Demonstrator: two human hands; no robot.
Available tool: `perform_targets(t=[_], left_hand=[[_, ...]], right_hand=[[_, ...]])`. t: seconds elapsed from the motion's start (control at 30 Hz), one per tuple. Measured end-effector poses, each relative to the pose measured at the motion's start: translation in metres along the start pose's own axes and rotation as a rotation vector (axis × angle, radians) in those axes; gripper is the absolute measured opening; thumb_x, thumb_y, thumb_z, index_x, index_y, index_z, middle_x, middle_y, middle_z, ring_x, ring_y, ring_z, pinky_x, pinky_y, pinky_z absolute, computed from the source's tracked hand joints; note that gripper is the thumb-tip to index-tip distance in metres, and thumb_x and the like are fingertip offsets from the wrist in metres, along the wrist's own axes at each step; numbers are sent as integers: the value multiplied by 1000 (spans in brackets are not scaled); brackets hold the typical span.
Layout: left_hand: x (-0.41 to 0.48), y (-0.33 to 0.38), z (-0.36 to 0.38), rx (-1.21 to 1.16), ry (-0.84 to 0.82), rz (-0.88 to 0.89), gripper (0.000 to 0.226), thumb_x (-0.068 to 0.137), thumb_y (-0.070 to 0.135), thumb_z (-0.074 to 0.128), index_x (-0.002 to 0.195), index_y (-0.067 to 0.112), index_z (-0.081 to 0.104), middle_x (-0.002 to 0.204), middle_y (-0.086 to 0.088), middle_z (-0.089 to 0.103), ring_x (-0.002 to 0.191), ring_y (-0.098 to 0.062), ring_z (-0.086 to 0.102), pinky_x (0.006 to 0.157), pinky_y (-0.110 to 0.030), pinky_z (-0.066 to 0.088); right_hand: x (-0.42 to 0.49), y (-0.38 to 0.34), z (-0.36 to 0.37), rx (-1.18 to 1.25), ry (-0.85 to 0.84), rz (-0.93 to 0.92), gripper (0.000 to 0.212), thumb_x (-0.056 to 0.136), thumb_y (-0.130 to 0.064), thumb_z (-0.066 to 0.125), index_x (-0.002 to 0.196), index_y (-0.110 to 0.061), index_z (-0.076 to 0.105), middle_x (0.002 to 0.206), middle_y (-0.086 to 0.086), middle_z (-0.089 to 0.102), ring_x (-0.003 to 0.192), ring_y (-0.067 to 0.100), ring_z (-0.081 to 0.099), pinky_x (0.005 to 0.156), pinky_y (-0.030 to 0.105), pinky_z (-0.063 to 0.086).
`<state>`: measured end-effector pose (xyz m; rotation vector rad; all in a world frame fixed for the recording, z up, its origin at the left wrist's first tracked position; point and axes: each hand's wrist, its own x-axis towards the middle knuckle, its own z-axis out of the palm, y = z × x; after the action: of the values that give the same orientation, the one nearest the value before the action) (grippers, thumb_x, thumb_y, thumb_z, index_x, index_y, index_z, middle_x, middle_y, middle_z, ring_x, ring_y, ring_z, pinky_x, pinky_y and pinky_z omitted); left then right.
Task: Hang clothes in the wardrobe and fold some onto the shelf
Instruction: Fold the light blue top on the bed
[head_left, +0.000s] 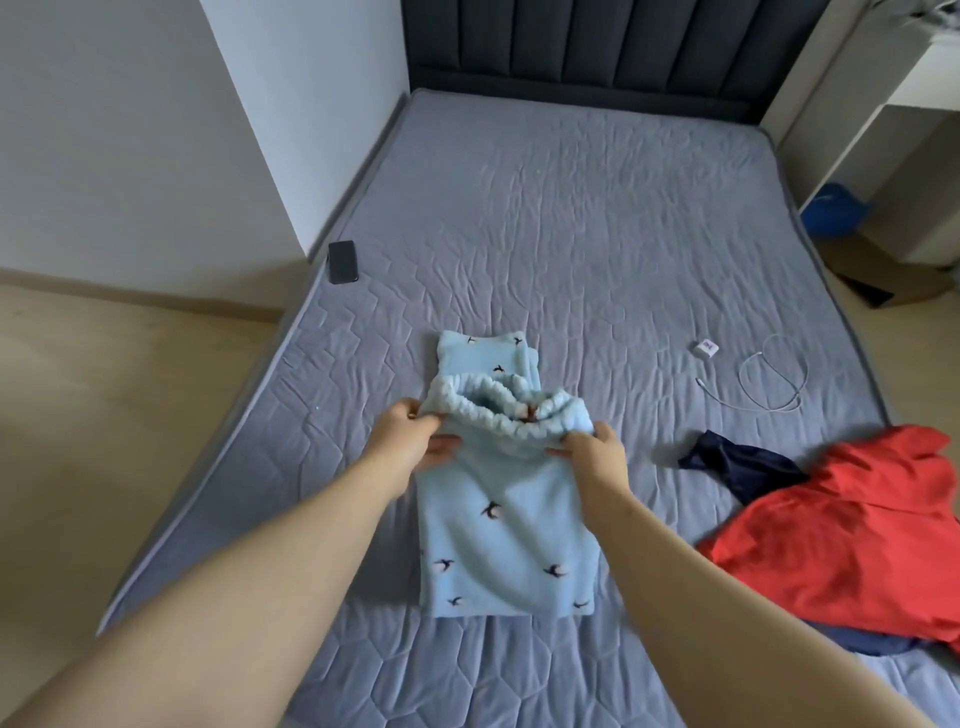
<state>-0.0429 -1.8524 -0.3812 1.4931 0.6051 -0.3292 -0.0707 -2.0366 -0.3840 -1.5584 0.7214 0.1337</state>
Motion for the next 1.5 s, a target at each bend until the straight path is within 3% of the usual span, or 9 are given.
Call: perform_targets(t=[0.1, 0.23, 0.33, 0.43, 0.53, 0.8, 1.1, 1.33, 1.5], left_hand=[[57, 60, 11, 21, 4, 215, 11, 94, 5, 47, 99, 10, 55, 92, -8, 63, 62, -12, 66, 59, -25, 56], [115, 83, 19, 213, -15, 215, 68, 92, 20, 56, 148, 20, 17, 141, 0, 36, 117, -20, 49, 97, -35, 46], [127, 45, 25, 226, -71, 108, 25, 92, 14, 55, 107, 30, 45, 125, 1, 46, 92, -11, 55, 79, -28, 50], [141, -7, 30, 251, -32, 34, 28, 89, 7, 56, 76, 25, 38, 84, 5, 47, 68, -9, 50, 69, -27, 44], [160, -68, 32, 331, 10, -42, 16, 87, 8, 58, 96, 18, 50, 96, -1, 53, 89, -22, 54, 79, -30, 44], [195, -204, 32, 640, 81, -142, 72, 72, 23, 76, 135, 11, 42, 131, -12, 51, 115, -27, 54, 95, -34, 46], [202, -274, 33, 517, 289, -353, 101, 60, 38, 84, 139, 13, 27, 134, -11, 42, 120, -32, 46, 100, -44, 42], [192, -288, 25, 295, 237, -348, 54, 70, 19, 80, 116, 2, 58, 106, -10, 63, 85, -22, 58, 73, -27, 45], [160, -290, 18, 303, 220, -459, 56, 71, 20, 80, 117, 1, 56, 112, -14, 62, 97, -27, 61, 81, -31, 49]], right_hand=[[46, -56, 26, -17, -70, -229, 24, 84, -2, 51, 97, -23, 49, 100, 6, 56, 79, 17, 54, 60, 26, 44], [87, -72, 51, 38, -258, -285, 81, 88, 0, 54, 148, -28, 7, 147, 2, 32, 129, 22, 42, 101, 41, 42], [97, -29, 50, -27, -297, -147, 79, 89, 1, 53, 149, -26, 8, 150, 6, 28, 126, 22, 43, 100, 34, 40], [114, 26, 44, -137, -264, 50, 75, 89, -6, 55, 148, -29, 14, 148, 8, 30, 127, 25, 42, 102, 36, 37], [137, 82, 42, -187, -227, 165, 68, 89, -8, 56, 146, -25, 23, 147, 10, 31, 128, 26, 42, 99, 33, 36], [173, 189, 23, -616, -36, 287, 77, 79, -32, 64, 144, -28, 24, 146, 3, 30, 130, 30, 35, 106, 49, 32], [205, 247, 12, -232, -27, 346, 52, 77, -27, 74, 112, -23, 35, 110, 0, 50, 91, 18, 52, 76, 37, 46], [200, 274, 2, -185, 3, 458, 19, 80, -20, 71, 84, -13, 54, 76, 4, 53, 59, 15, 45, 47, 26, 34], [159, 278, -11, -133, 6, 594, 20, 84, -18, 66, 74, -16, 49, 71, 3, 50, 58, 16, 42, 52, 26, 38]])
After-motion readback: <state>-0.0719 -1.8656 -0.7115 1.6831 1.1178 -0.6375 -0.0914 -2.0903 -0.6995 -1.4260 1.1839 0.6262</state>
